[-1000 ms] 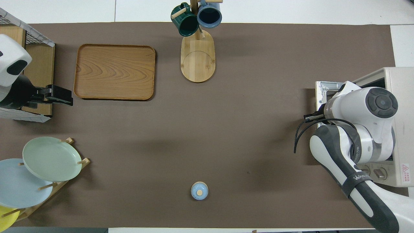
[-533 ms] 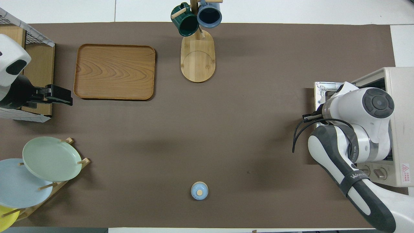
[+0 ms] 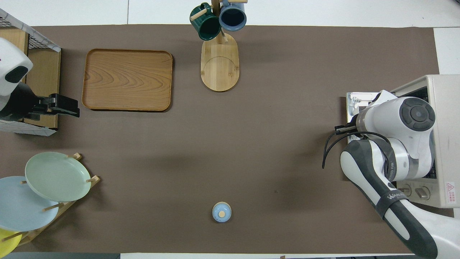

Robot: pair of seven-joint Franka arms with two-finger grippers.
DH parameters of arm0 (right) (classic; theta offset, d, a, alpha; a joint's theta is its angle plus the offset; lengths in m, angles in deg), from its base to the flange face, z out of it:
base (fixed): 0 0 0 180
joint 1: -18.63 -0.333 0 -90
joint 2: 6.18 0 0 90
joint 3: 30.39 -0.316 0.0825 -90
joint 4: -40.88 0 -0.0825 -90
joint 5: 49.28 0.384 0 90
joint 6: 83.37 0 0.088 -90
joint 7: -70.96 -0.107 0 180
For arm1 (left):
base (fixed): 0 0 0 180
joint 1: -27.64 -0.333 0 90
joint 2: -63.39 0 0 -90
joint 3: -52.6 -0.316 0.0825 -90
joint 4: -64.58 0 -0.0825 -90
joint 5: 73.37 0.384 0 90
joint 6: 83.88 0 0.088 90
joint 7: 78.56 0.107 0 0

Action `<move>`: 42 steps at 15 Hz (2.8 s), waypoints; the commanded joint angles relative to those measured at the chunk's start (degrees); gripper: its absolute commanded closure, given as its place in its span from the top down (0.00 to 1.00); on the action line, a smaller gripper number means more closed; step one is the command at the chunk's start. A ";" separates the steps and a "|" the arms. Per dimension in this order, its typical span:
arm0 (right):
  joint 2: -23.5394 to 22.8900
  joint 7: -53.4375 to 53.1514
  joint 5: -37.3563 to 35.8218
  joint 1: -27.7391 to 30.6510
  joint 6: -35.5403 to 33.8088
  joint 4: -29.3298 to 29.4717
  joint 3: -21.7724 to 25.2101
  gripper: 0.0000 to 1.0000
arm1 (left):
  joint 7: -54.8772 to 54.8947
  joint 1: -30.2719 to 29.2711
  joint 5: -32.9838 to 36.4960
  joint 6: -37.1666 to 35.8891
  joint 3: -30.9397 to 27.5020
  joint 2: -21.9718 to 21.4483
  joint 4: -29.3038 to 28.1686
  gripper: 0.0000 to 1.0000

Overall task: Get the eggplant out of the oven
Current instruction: 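Pull the oven door down and open with the right gripper, then reach into the oven and grasp the purple eggplant with the right gripper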

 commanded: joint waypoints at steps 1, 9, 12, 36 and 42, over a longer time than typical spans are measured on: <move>-0.21 -1.51 -0.90 -1.20 -3.87 3.54 0.70 0.00 | -0.06 -0.90 0.07 -0.26 0.28 -0.78 -0.23 1.00; 4.97 1.29 -2.04 1.77 -23.30 11.20 1.31 0.61 | -0.23 -1.87 0.07 -0.17 0.28 -0.86 -0.23 1.00; 5.68 7.79 -1.95 5.47 -22.10 8.93 1.22 0.50 | -0.14 -1.95 0.07 -0.17 0.28 -0.95 -0.23 1.00; 7.53 11.58 -2.13 6.97 -12.33 0.74 1.40 0.00 | -0.49 -3.18 -0.37 3.52 0.28 -0.07 1.00 1.00; 7.26 14.40 -2.22 6.62 -12.42 1.09 1.40 0.00 | -3.66 -4.41 -0.37 3.69 0.37 -0.07 1.09 1.00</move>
